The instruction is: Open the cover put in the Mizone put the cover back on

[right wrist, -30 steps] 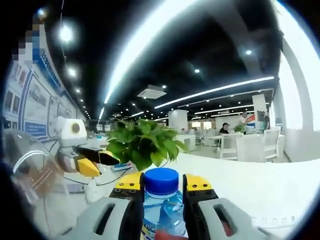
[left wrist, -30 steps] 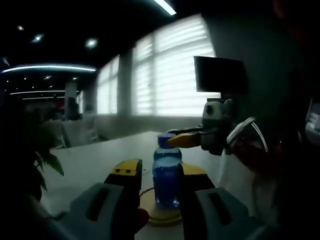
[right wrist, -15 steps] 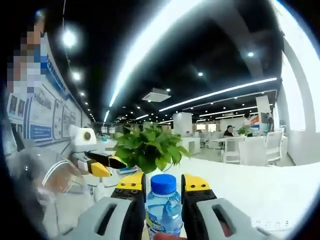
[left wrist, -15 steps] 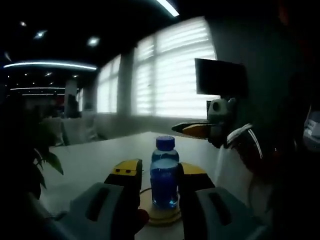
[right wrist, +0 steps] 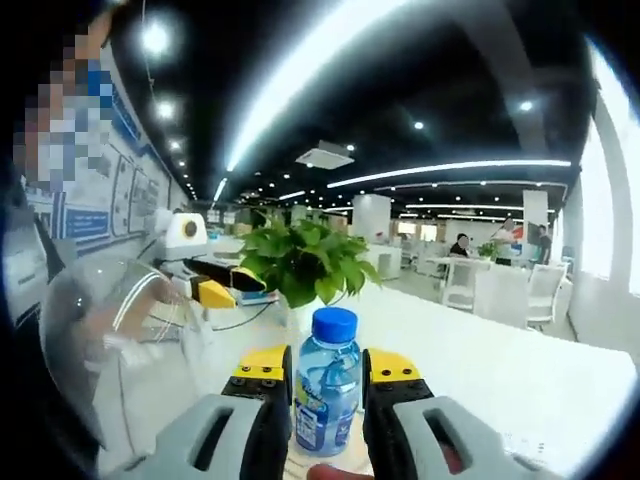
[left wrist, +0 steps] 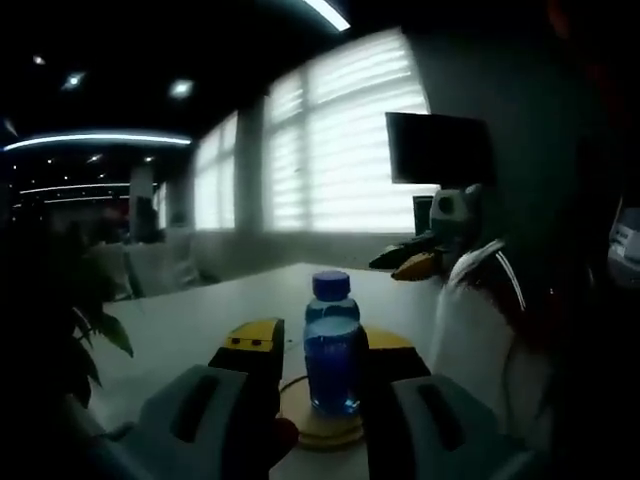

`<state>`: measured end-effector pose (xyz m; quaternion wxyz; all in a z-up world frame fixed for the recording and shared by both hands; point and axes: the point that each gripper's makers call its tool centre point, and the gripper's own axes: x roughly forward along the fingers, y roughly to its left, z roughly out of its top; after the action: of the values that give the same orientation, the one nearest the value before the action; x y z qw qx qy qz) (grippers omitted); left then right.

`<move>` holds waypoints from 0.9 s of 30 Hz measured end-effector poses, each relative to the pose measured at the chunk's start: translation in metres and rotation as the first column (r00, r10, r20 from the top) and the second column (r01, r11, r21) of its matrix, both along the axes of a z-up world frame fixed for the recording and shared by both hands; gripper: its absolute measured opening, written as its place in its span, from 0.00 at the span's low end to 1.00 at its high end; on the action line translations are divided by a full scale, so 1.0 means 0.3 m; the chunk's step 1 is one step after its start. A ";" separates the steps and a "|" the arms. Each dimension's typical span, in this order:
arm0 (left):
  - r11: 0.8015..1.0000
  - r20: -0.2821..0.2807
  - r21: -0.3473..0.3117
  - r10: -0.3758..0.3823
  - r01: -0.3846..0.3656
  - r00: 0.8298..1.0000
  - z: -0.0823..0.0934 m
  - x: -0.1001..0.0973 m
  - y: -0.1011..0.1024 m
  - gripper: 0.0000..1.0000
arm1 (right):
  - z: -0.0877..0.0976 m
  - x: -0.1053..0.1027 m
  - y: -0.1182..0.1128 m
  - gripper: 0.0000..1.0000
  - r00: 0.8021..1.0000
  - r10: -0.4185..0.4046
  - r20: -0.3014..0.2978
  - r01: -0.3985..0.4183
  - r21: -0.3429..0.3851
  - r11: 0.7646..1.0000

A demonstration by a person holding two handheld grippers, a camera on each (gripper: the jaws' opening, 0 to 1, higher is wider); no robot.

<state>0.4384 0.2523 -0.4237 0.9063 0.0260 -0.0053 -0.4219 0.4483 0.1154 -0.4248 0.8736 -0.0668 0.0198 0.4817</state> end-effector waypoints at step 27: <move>1.000 0.041 0.017 0.014 -0.014 0.999 0.029 -0.029 -0.009 0.21 | 0.016 -0.026 -0.029 0.20 0.999 -0.034 0.024 0.033 0.023 0.999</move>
<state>0.4296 0.2497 -0.4151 0.9087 0.0422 -0.0199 -0.4149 0.4405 0.1066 -0.4199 0.8824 -0.0626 0.0049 0.4663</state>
